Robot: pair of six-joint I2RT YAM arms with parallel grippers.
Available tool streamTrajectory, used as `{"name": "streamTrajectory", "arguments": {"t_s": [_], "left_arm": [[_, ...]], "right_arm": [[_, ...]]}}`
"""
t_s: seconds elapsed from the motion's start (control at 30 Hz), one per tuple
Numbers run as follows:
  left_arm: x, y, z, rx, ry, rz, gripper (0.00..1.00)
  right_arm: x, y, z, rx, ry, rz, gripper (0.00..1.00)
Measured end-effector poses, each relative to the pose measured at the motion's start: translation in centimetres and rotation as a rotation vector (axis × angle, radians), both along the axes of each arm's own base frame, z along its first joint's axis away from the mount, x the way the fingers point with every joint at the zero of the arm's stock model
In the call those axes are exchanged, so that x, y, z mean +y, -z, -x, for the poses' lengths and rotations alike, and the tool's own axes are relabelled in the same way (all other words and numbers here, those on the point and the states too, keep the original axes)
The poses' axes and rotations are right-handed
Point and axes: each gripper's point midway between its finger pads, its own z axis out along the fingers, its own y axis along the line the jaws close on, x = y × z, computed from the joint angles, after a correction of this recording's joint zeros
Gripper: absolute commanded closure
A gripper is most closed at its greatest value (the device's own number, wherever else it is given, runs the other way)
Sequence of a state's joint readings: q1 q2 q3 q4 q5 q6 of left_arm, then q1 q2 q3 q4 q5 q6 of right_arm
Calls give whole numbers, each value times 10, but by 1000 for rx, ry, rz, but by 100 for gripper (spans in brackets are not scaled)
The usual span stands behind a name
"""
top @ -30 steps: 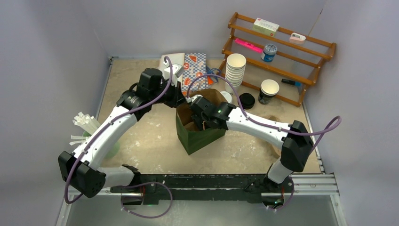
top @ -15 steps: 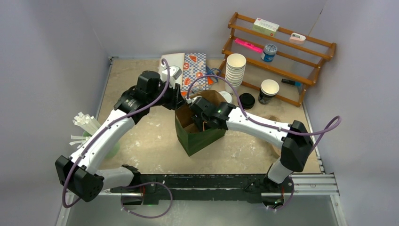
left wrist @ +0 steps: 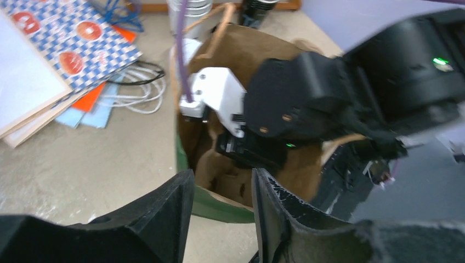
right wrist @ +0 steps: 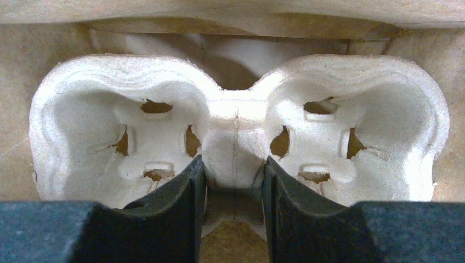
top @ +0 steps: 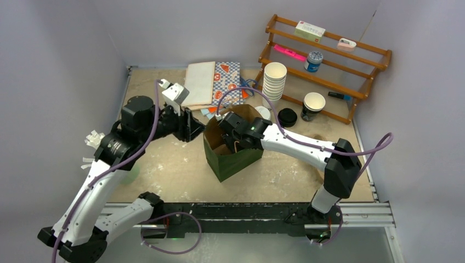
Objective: Pack the takeout coffee
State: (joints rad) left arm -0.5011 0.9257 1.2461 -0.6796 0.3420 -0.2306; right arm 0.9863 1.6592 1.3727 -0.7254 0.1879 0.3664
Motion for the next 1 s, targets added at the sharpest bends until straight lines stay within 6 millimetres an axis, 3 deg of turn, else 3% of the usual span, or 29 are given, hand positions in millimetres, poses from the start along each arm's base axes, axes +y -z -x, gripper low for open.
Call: {"name": "streamTrajectory", "arguments": {"t_s": [0.1, 0.27, 0.43, 0.63, 1.0], "left_arm": [[-6, -7, 18, -46, 99, 29, 58], [-22, -1, 39, -72, 254, 88, 56], [-40, 6, 39, -76, 341, 110, 54], [-63, 31, 43, -39, 399, 64, 54], [-100, 45, 66, -65, 482, 7, 63]], "right_arm": [[1, -1, -1, 1, 0, 1, 83], [2, -2, -1, 3, 0, 4, 83], [2, -1, -1, 9, 1, 12, 83], [2, -1, -1, 9, 1, 13, 83], [2, -1, -1, 9, 1, 13, 84]]}}
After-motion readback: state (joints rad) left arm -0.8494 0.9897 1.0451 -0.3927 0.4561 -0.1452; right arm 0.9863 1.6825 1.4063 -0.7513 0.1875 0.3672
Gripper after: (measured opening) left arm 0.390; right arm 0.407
